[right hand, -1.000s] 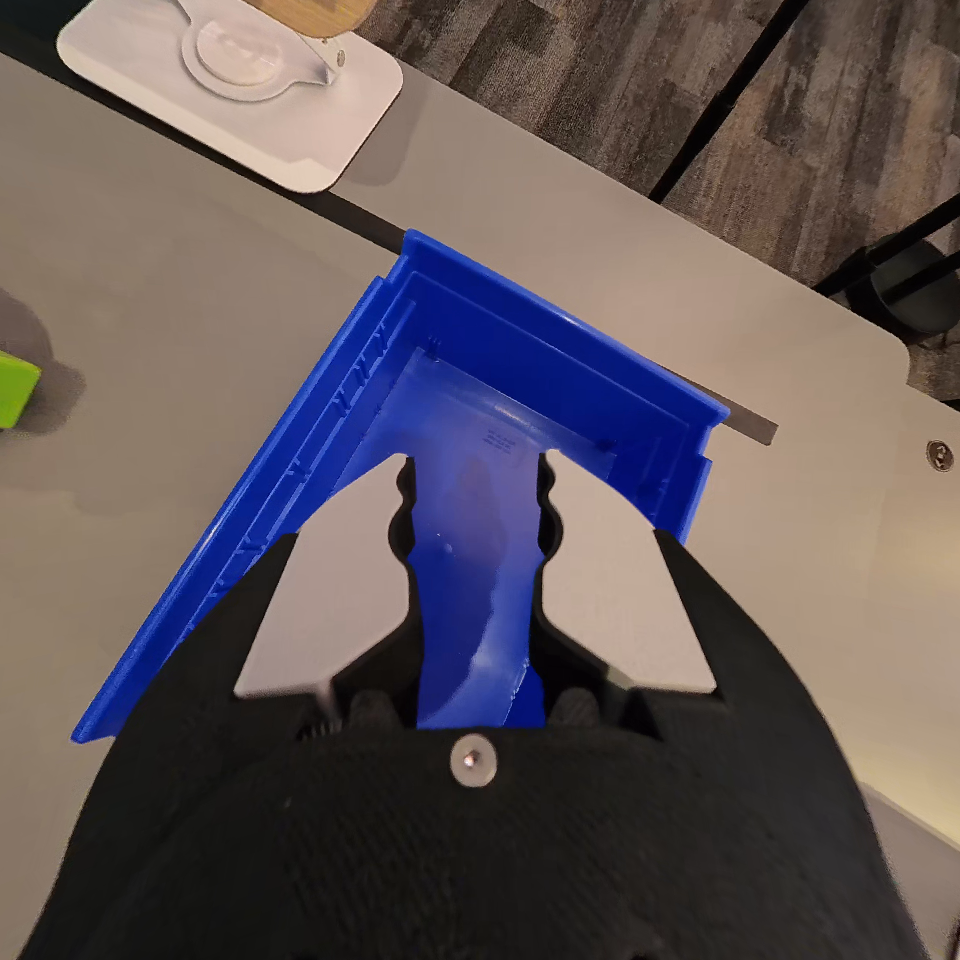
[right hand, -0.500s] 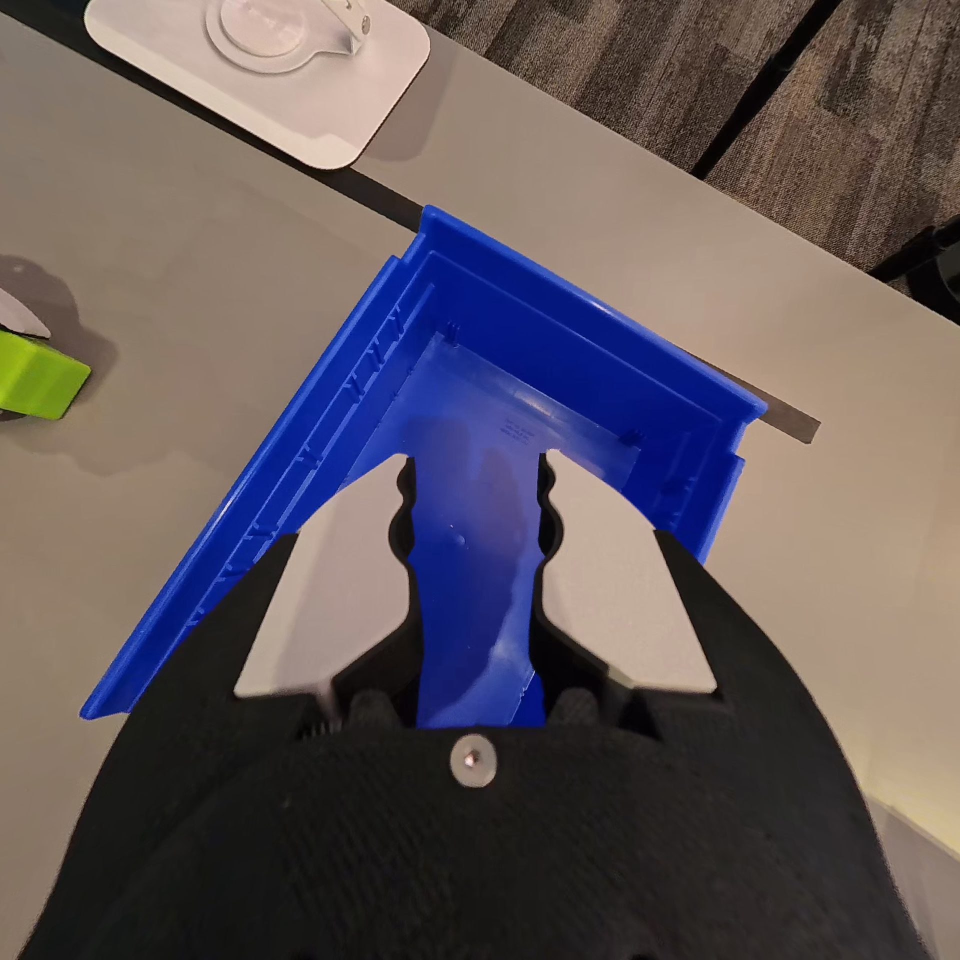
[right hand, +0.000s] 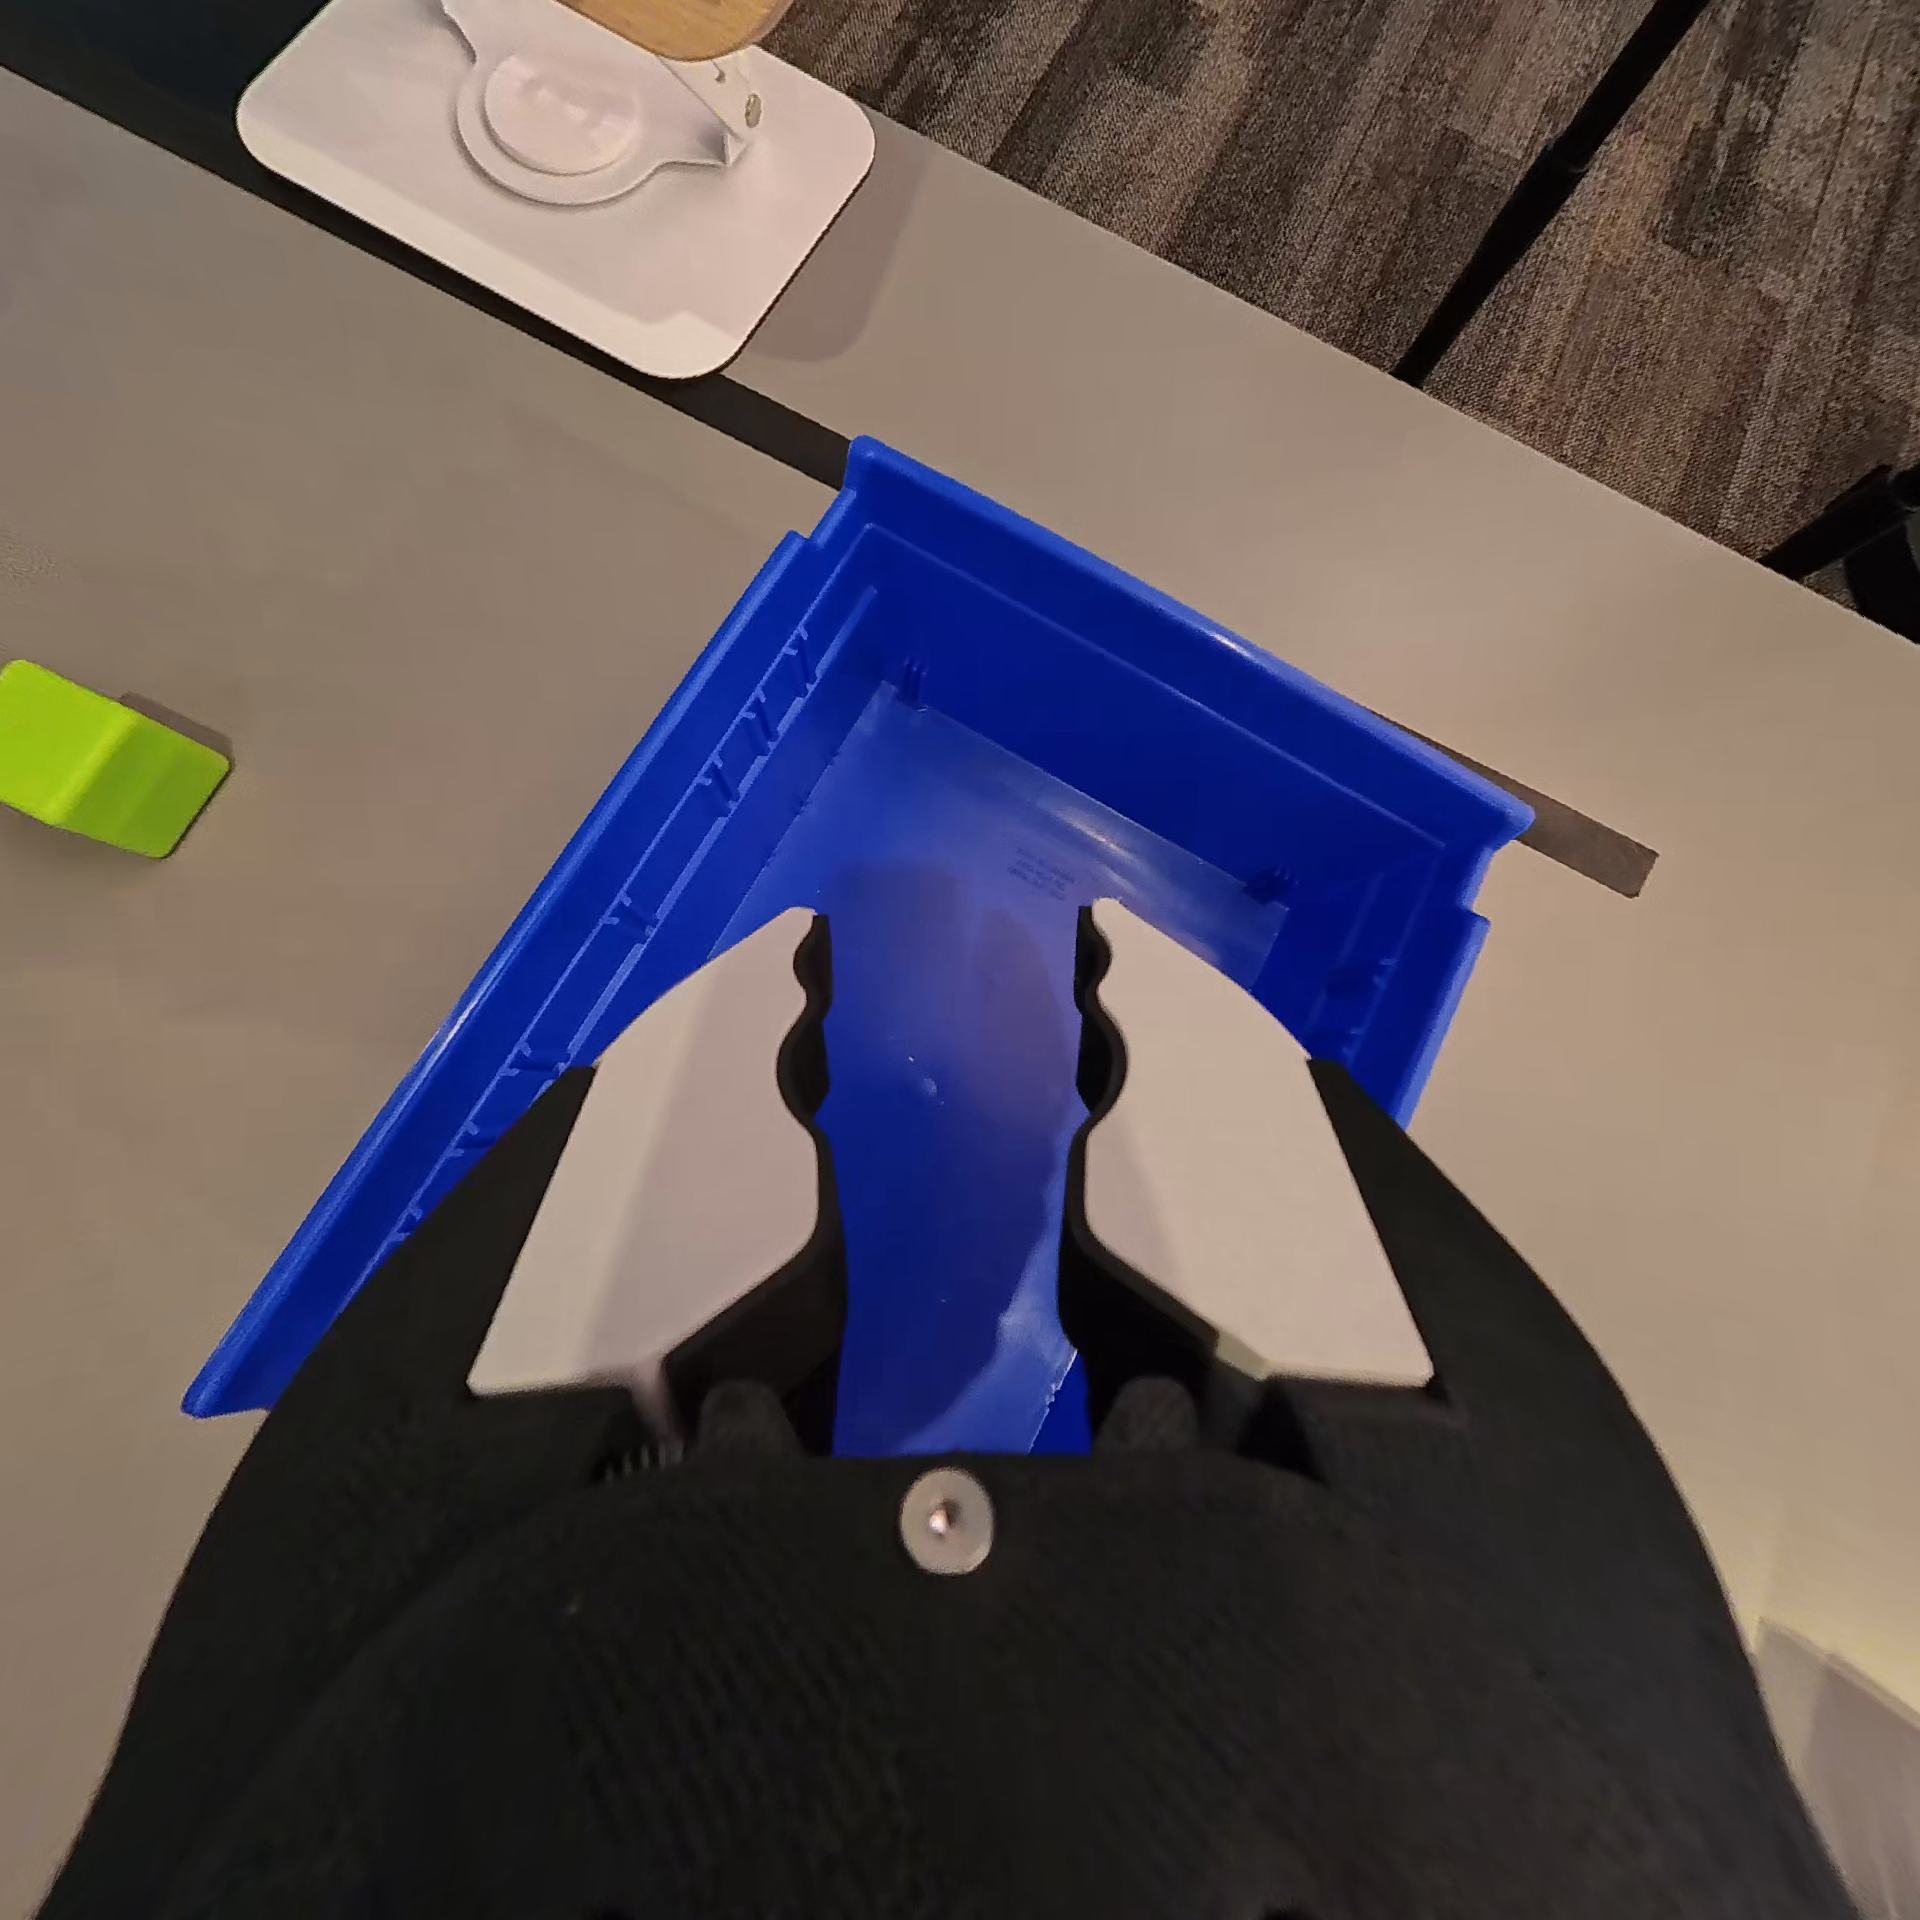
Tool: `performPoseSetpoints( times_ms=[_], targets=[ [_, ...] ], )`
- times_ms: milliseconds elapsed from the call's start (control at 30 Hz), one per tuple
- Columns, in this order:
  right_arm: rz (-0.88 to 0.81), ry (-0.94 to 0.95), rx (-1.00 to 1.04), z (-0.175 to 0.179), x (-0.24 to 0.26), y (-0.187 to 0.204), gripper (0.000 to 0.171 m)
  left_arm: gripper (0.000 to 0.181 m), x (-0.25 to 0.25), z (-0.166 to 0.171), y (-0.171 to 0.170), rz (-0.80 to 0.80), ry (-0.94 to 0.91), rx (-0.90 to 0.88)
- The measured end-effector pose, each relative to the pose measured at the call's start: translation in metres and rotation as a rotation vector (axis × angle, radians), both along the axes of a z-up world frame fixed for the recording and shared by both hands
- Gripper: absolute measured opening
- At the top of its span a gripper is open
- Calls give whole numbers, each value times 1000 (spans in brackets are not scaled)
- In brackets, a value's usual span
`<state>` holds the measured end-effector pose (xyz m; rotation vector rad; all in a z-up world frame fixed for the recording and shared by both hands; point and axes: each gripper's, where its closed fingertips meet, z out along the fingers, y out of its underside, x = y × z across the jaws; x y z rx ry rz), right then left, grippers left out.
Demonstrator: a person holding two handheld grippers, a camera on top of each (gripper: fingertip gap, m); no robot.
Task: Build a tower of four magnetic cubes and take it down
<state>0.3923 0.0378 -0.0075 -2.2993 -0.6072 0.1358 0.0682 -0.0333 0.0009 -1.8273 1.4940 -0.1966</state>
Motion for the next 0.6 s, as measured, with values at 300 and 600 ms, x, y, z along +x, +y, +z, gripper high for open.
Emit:
performPoseSetpoints(
  times_ms=[300, 600],
  targets=[
    [5, -12, -27, -4, -4, -3, 49, 67, -232, -10, -26, 632, 229, -191],
    [31, -43, -54, -11, -13, -4, 49, 67, -308, -87, -39, 1013, 221, -337]
  ],
)
